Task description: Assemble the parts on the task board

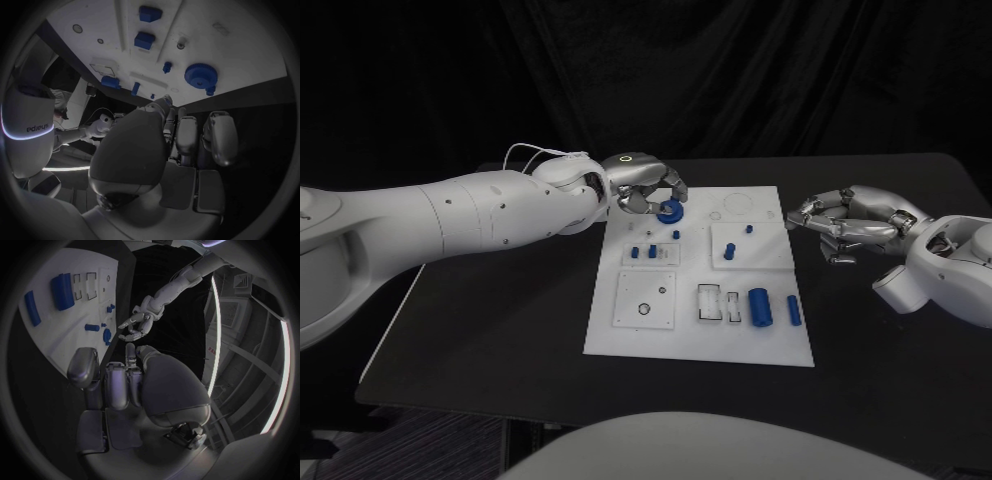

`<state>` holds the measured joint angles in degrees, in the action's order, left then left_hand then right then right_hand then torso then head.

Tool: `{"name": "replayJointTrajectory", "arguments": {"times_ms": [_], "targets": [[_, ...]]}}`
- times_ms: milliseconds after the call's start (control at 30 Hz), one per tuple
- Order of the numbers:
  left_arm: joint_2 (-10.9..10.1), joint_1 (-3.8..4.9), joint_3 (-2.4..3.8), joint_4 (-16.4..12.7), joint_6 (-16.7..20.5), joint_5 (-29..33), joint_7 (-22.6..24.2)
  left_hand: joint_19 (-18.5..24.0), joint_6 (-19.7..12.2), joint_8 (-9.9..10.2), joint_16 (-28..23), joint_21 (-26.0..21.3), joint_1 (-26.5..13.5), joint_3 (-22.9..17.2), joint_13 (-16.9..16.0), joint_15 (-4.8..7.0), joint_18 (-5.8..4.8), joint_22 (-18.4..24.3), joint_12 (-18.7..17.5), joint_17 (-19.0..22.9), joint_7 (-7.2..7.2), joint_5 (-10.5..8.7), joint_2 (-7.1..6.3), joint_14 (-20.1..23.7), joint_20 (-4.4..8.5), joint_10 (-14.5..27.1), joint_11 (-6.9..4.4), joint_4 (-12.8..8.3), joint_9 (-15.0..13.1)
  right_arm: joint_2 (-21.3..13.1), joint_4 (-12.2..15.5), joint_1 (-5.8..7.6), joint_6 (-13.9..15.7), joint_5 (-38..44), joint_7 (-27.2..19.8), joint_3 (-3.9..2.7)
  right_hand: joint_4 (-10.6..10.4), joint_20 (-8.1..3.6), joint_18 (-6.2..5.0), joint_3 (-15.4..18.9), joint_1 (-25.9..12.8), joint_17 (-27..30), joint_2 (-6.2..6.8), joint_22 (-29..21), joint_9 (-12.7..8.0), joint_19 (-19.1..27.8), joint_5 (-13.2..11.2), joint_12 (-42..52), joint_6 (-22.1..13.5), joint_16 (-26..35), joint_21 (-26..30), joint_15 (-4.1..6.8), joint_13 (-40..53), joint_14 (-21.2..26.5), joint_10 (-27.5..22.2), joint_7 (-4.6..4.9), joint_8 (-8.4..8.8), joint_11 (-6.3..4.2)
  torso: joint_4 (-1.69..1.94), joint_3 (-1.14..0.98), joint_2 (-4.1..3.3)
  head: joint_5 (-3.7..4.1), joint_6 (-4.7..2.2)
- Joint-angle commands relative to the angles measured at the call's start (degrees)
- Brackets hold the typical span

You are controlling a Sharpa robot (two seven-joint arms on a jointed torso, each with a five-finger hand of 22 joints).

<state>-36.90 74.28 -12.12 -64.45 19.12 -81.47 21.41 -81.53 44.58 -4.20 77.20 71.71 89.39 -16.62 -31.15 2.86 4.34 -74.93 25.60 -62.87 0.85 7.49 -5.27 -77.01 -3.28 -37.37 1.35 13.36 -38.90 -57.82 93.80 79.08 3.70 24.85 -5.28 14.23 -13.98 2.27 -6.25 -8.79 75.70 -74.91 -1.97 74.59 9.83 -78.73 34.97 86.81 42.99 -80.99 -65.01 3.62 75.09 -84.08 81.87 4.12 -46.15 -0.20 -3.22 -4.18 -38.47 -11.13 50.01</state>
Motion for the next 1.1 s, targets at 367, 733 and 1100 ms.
{"name": "replayJointTrajectory", "arguments": {"times_ms": [367,733,1100], "targets": [[1.57,-1.83,0.05,1.12,-1.03,-6.8,-0.08,0.83,0.68,0.54,-0.84,-2.01,-1.06,1.25,2.52,-0.55,0.17,-8.94,-1.13,1.55,-0.95,-0.44,-0.58,0.69,-0.16,0.23,0.55,-0.12,2.62,-0.24,0.03,-0.39,-0.63,0.4,0.5,-0.03,0.15,0.16,0.01,-0.49,0.88,-1.67,0.06,0.08,0.12,0.43,0.51,-0.2,-0.53,0.23,0.07,0.21,3.42,-1.84,-0.5,-0.07,-0.31,0.01,-0.02,-0.07,0.05,0.41,-0.01],[2.28,-2.25,0.06,1.52,-2.54,-8.47,-0.83,0.69,1.59,0.33,-0.47,-1.98,-1.02,1.25,3.35,-0.55,0.15,-9.03,-0.64,1.3,-1.09,0.08,-0.12,0.49,-0.22,-1.09,0.45,-0.56,3.83,-0.16,-0.01,-0.49,-0.67,0.4,0.22,-0.03,0.23,0.17,0.0,-0.6,0.99,-1.69,0.09,0.08,0.15,0.45,0.79,-0.22,-0.56,0.22,0.09,0.2,3.39,-1.85,-0.53,-0.05,-0.29,0.02,-0.13,0.01,0.07,0.17,-0.01],[3.09,-2.65,0.06,2.41,-4.54,-8.61,-1.55,0.69,4.55,-0.11,-0.11,-2.45,-0.44,0.65,4.44,-0.12,0.22,-9.01,0.25,1.42,0.02,1.78,0.59,0.55,0.0,-3.43,-0.12,-1.83,5.26,-0.15,-0.05,-0.7,-0.84,0.4,-0.03,-0.03,0.32,0.18,-0.01,-0.75,1.12,-1.65,0.06,0.06,0.18,0.48,1.11,-0.25,-0.58,0.26,0.15,0.2,3.35,-1.83,-0.58,-0.04,-0.28,0.03,0.01,-0.06,0.08,0.46,-0.01]]}}
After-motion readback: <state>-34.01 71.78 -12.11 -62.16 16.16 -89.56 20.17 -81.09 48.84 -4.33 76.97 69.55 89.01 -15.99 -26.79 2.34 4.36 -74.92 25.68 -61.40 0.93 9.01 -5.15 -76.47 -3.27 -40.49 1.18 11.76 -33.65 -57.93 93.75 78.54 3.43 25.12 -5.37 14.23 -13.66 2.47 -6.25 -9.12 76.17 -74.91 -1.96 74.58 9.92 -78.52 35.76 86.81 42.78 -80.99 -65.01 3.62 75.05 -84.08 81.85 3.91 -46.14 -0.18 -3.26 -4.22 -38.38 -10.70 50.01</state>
